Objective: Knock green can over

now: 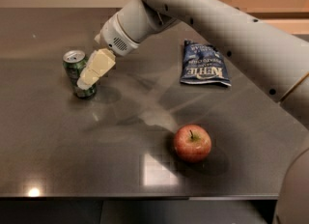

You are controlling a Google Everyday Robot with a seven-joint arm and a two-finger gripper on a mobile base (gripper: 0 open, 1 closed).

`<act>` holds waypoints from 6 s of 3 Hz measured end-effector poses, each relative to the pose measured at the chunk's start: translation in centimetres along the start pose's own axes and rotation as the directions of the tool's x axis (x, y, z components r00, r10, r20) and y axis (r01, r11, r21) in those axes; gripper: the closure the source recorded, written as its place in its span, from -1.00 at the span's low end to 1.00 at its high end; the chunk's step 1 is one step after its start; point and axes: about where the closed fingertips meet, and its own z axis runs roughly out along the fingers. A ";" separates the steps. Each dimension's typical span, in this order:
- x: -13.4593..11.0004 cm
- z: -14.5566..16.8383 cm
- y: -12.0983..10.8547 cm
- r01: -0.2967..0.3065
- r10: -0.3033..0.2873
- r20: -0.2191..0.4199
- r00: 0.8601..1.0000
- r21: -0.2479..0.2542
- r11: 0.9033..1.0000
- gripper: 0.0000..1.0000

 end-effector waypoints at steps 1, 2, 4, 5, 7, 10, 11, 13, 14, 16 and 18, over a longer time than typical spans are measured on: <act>-0.4 1.2 -0.2 -0.006 0.006 0.034 0.999 -0.009 1.000 -1.00; -0.6 2.4 -0.2 -0.009 0.010 0.051 0.999 -0.020 1.000 -1.00; -1.1 3.8 0.0 -0.018 0.021 0.078 0.997 -0.044 0.999 -0.16; -1.4 3.8 -0.3 -0.017 0.021 0.090 0.996 -0.050 0.999 0.31; -3.1 -0.2 -1.9 0.052 -0.050 0.070 0.996 -0.027 0.998 1.00; -0.9 -8.5 -4.9 0.118 -0.112 -0.182 0.977 0.026 0.993 1.00; 1.5 -10.6 -5.7 0.113 -0.097 -0.286 0.953 0.041 0.993 1.00; 6.6 -12.5 -4.0 0.103 -0.095 -0.413 0.906 -0.003 0.995 1.00; 8.6 -13.2 -2.5 0.113 -0.117 -0.469 0.876 -0.037 0.993 0.65; 11.6 -13.1 -0.4 0.141 -0.189 -0.580 0.793 -0.127 0.982 -0.43; 13.2 -11.5 0.0 0.153 -0.238 -0.645 0.726 -0.186 0.971 -1.00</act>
Offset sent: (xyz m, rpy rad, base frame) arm 0.0063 0.0290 -0.0162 0.0713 0.0255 0.0105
